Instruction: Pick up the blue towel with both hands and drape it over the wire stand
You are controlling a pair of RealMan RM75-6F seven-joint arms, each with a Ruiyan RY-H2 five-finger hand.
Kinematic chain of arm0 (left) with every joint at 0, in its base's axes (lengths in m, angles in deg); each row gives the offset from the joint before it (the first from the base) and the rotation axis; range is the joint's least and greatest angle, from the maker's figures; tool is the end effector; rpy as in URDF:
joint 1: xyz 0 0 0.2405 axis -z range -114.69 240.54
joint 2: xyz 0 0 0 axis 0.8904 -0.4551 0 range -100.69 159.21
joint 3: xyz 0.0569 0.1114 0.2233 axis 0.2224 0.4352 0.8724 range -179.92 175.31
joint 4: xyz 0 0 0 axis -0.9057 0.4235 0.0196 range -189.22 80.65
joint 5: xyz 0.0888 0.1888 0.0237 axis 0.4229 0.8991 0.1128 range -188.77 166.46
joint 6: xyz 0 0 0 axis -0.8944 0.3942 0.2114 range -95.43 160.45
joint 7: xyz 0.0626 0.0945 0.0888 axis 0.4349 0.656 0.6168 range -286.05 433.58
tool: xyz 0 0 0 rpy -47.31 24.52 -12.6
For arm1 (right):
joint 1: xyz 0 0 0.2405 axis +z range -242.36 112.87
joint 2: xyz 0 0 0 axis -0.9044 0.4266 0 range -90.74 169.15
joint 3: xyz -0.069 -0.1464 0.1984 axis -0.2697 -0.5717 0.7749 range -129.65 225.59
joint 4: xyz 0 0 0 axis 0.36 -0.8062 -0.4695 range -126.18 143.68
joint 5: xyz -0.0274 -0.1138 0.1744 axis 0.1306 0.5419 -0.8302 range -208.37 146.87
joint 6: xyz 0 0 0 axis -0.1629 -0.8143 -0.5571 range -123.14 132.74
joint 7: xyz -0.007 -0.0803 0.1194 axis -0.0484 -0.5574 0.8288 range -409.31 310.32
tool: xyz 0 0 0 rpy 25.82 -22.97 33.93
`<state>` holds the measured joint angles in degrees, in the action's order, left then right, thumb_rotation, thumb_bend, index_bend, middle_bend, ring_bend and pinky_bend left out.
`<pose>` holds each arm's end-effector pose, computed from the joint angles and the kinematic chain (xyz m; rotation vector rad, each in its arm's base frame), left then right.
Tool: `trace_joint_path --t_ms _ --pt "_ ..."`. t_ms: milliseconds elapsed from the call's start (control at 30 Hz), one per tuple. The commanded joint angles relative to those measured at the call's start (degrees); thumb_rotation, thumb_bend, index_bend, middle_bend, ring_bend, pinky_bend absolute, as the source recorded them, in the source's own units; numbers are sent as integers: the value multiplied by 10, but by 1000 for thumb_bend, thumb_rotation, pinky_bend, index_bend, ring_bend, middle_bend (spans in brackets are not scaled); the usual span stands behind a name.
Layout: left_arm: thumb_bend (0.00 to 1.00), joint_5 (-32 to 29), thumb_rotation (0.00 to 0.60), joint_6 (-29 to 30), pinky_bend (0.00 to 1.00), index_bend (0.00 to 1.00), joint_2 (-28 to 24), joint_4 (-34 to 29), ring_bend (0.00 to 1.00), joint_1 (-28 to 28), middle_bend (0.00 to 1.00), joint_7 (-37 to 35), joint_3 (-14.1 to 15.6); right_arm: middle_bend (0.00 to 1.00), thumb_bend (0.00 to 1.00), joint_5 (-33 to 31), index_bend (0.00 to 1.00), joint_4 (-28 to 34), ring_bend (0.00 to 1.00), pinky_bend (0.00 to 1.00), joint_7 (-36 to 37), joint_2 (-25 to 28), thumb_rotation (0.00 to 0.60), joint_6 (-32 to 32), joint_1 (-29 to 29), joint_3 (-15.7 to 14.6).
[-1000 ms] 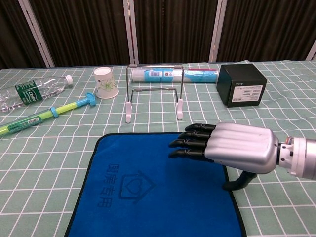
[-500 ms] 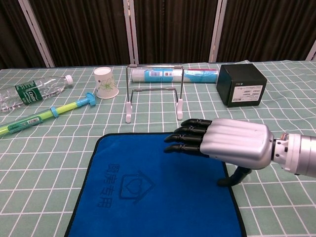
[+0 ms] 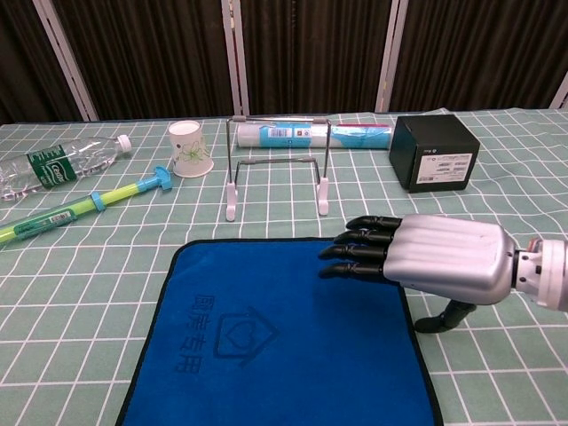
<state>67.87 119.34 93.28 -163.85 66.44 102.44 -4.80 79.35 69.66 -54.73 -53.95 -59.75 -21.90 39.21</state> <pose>-0.2691 0.1672 0.1448 -1.3754 -0.8278 -0.6663 -0.1893 -0.2864 -0.0533 2.4655 -0.1515 0.9251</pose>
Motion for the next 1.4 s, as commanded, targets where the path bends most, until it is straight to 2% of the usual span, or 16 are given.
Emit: trace_joint_path --t_ms 33,533,600,867,1167,1267,1400 --pt "0 -1 600 -1 0 0 0 0 0 1 0 0 0 0 108 3 51 -3 0 0 1 -4 600 -1 1 -3" --pt "0 -5 600 -3 0 0 -1 2 0 3 0 -3 0 0 117 -11 78 4 0 0 19 -21 600 -5 10 8" --pt "0 -5 600 -3 0 0 -1 2 0 3 0 -4 0 0 129 -11 114 5 0 0 21 -22 600 -6 11 7" --pt "0 -5 600 -3 0 0 -2 2 0 3 0 -4 1 10 311 -11 352 1 0 0 27 -25 600 -10 11 3" --pt "0 -6 600 -17 0 0 5 11 0 13 0 0 1 27 423 -8 572 -16 0 0 45 -32 600 -22 9 -2" --pt "0 3 600 -29 0 0 9 20 0 23 0 -6 0 36 441 -5 622 -22 0 0 57 -37 600 -31 9 -4" --pt "0 24 600 -54 0 0 18 42 0 44 0 -24 -1 39 449 -2 634 -30 0 0 61 -41 600 -36 10 -6"
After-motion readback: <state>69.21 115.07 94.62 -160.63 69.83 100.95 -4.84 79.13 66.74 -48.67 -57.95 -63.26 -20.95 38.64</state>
